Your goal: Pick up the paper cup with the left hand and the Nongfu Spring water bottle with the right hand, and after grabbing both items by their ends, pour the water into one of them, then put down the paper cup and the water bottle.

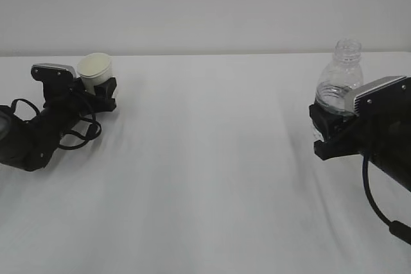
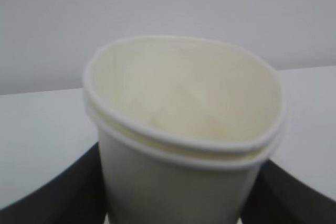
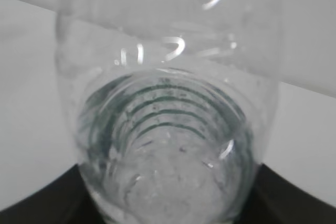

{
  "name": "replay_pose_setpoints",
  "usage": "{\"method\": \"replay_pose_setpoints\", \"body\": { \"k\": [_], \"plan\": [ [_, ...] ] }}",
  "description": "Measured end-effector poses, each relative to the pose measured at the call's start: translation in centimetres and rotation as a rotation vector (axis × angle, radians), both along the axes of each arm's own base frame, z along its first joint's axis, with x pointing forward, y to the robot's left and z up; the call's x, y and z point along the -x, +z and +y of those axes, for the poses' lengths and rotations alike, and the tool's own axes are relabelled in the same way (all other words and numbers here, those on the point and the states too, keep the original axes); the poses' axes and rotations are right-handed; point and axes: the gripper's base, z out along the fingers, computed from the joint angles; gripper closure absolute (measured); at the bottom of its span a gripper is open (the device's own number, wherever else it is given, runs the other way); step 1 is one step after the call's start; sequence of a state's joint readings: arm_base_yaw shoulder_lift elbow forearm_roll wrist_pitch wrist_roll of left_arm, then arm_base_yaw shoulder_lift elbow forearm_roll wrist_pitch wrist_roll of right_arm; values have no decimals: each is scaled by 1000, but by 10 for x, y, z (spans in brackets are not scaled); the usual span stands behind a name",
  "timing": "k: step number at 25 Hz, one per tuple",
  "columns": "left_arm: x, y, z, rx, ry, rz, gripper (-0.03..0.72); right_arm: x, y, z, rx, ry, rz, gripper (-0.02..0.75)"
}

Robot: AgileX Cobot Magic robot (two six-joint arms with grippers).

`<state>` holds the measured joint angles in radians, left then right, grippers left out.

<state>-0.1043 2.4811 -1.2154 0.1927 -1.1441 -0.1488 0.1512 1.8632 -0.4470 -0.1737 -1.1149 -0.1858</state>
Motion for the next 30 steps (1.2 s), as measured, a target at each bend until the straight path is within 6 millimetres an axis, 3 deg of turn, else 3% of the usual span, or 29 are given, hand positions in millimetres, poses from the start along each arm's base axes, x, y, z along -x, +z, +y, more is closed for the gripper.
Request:
{"method": "replay_pose_setpoints", "body": {
  "k": [6,14,20,28,30],
  "plan": [
    [18,18,1,-11,-22,16,205,0,0,-1,-4,-15,1,318],
    [53,58,-3,-29,-87,13,207,0,0,-1,10,-14,-4,318],
    [72,93,-18,-6,-269,-24,208,-1,0,-3,6,-39,-3,321],
    [96,87,-45,-9,-636,89,211,-1,0,-4,4,-47,-3,321],
    [105,86,-60,-17,-733,118,211,-1,0,-4,5,-41,-3,321]
  ]
}}
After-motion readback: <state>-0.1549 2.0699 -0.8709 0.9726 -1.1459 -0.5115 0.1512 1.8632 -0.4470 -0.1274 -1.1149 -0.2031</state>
